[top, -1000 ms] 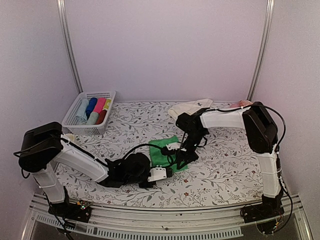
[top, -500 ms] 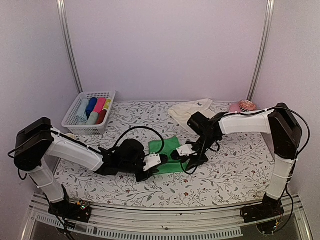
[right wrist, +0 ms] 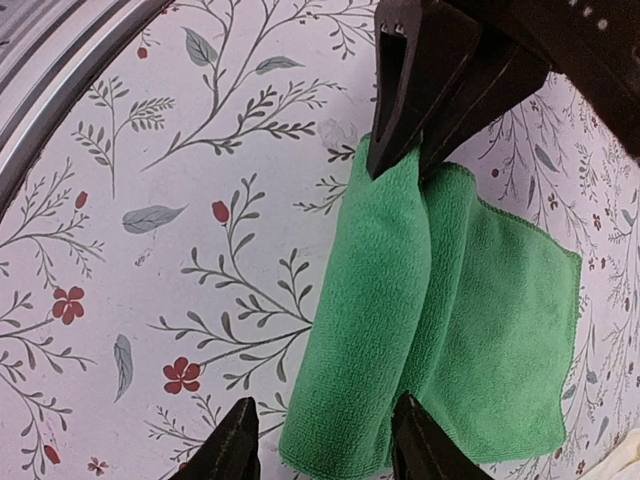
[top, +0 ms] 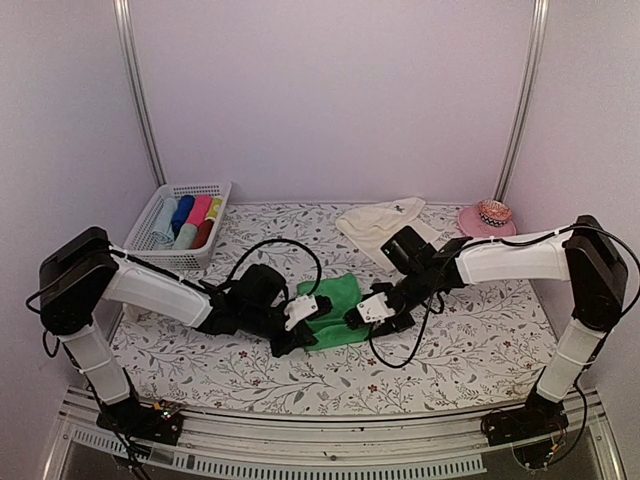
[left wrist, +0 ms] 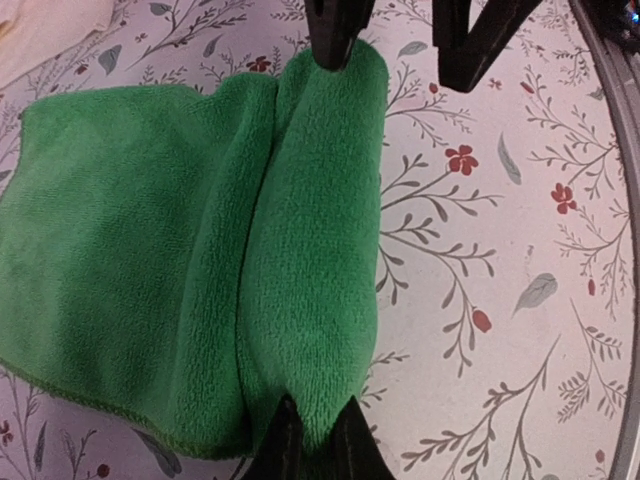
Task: Roll the towels
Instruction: Roll the towel at the center of the board.
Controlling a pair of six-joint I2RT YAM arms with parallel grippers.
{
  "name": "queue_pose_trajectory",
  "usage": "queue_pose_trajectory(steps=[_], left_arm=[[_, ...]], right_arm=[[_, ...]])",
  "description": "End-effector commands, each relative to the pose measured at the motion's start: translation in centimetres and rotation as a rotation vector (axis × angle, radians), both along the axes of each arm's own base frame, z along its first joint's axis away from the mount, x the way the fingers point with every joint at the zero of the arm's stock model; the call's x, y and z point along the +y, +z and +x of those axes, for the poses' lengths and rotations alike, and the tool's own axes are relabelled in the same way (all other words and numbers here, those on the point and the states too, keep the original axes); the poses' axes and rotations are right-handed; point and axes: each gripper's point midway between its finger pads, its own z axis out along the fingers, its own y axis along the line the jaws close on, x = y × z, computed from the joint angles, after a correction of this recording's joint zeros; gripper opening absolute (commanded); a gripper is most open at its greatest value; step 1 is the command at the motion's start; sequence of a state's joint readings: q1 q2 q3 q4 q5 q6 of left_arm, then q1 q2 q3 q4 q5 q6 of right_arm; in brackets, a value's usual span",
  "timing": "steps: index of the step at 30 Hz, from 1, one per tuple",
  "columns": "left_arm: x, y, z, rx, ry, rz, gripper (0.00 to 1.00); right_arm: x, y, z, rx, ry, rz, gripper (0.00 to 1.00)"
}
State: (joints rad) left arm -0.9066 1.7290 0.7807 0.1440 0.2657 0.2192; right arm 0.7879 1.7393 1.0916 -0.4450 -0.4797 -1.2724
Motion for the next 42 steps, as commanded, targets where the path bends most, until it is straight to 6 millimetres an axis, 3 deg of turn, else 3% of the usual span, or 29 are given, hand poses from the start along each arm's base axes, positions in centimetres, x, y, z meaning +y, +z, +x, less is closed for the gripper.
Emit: queue_pose_trajectory(steps=[1, 15, 29, 36, 42], left_arm=[[0.4, -1.4, 0.0, 0.095, 0.014, 0.013, 0.01], [0.8, -2.7, 1.4, 0.156, 0.054, 0.011, 0.01], [1.3, -3.3, 1.0, 0.181, 0.049, 0.032, 0.03], [1.7, -3.2, 1.4, 0.174, 0.066, 0.037, 0.13], [2.2, -1.9, 2.1, 0.139, 0.085, 0.023, 0.31]], right_arm=[[0.9, 0.2, -0.2, -0.026, 0.014, 0.03, 0.45], [1.1, -2.2, -1.3, 0.003, 0.041, -0.024, 0.45], [1.8, -4.0, 1.8, -0.052, -0.083, -0.06, 0.45], [1.6, -5.1, 2.9, -0.074, -0.128, -0.09, 0.45], [1.1, -6.7, 3.2, -0.08, -0.145, -0.137, 0.44]])
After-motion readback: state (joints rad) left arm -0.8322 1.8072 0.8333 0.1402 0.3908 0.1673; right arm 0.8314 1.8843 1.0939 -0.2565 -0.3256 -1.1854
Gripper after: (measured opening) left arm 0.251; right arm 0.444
